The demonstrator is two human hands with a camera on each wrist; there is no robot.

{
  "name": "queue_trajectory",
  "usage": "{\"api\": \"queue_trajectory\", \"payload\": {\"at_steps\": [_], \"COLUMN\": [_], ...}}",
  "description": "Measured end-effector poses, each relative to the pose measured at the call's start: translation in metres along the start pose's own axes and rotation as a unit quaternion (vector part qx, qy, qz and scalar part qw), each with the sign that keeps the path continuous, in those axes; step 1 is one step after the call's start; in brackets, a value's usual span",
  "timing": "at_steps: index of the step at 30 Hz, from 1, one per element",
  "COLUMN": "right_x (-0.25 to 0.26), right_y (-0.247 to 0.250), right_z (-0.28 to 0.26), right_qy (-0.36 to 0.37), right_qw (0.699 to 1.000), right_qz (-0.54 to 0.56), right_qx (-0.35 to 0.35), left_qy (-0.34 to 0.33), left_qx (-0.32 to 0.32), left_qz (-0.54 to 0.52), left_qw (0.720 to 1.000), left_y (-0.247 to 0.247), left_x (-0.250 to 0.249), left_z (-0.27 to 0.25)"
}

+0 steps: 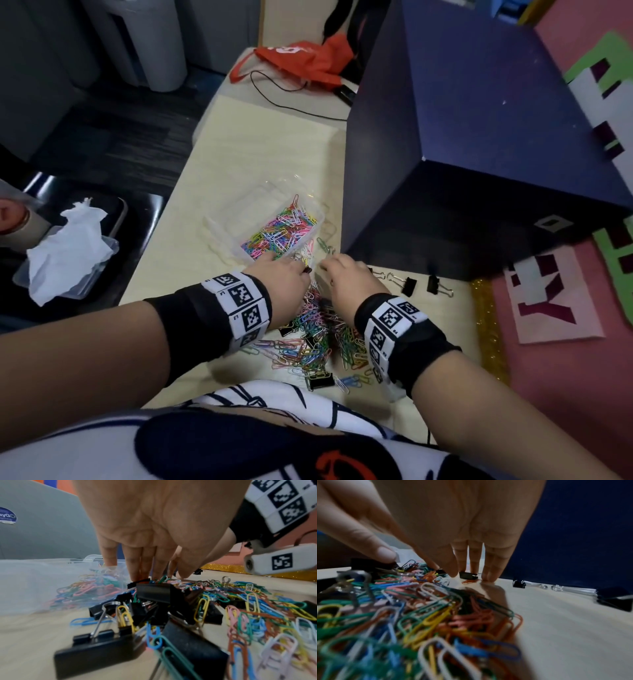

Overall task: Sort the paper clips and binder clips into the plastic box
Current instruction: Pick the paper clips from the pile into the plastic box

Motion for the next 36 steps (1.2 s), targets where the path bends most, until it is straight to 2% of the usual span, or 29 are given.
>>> {"api": "queue_trajectory", "payload": {"at_steps": [2, 5, 9, 11, 14, 16, 18, 20, 25, 28, 34, 36], "right_x": [-0.001, -0.005, -0.006, -0.005, -0.013, -0.024, -0.034, -0.038, -0.004, 0.018, 0.018, 0.011], "right_y": [-0.001, -0.006, -0.005, 0.0, 0.013, 0.017, 0.017, 0.016, 0.011, 0.01, 0.0, -0.003], "right_z": [-0.003, -0.007, -0.01, -0.015, -0.024, -0.029, -0.033, -0.033, -0.014, 0.003, 0.02, 0.014], "right_qy": [-0.002, -0.012, -0.014, -0.022, -0.074, -0.128, -0.168, -0.165, -0.021, 0.032, 0.051, 0.051], "right_qw": [0.999, 0.998, 0.999, 0.996, 0.984, 0.975, 0.97, 0.972, 0.996, 0.997, 0.997, 0.997], "right_qz": [-0.017, -0.032, -0.005, 0.022, 0.029, 0.01, -0.015, -0.03, 0.041, 0.047, -0.042, -0.041], "right_qx": [-0.037, -0.044, -0.051, -0.083, -0.16, -0.18, -0.174, -0.161, -0.08, -0.043, 0.046, 0.051], "left_qy": [-0.003, 0.004, 0.039, 0.057, 0.085, 0.113, 0.133, 0.139, 0.126, 0.125, 0.136, 0.134], "left_qx": [-0.009, -0.03, -0.082, -0.085, -0.095, -0.091, -0.078, -0.062, -0.049, -0.046, -0.042, -0.044], "left_qz": [0.003, 0.013, 0.029, 0.025, 0.017, 0.001, -0.007, 0.001, 0.022, 0.018, 0.015, 0.009], "left_qw": [1.0, 0.999, 0.995, 0.994, 0.992, 0.989, 0.988, 0.988, 0.991, 0.991, 0.99, 0.99], "left_y": [0.001, 0.007, 0.016, 0.019, 0.025, 0.027, 0.027, 0.025, 0.021, 0.02, 0.02, 0.021], "left_x": [0.001, 0.002, 0.009, 0.015, 0.025, 0.033, 0.04, 0.043, 0.043, 0.046, 0.055, 0.057], "left_z": [0.001, 0.001, 0.0, -0.001, -0.003, -0.004, -0.004, -0.003, -0.002, -0.004, -0.01, -0.009]}}
Point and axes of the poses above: each hand's wrist, its own z-axis towards the middle knuckle, its own y-axis out of the back of the hand, x = y × z, the point moved 5 cm from there along z, towards the middle knuckle, and after that the axes turned 8 degrees about z, right-handed, at the moved point
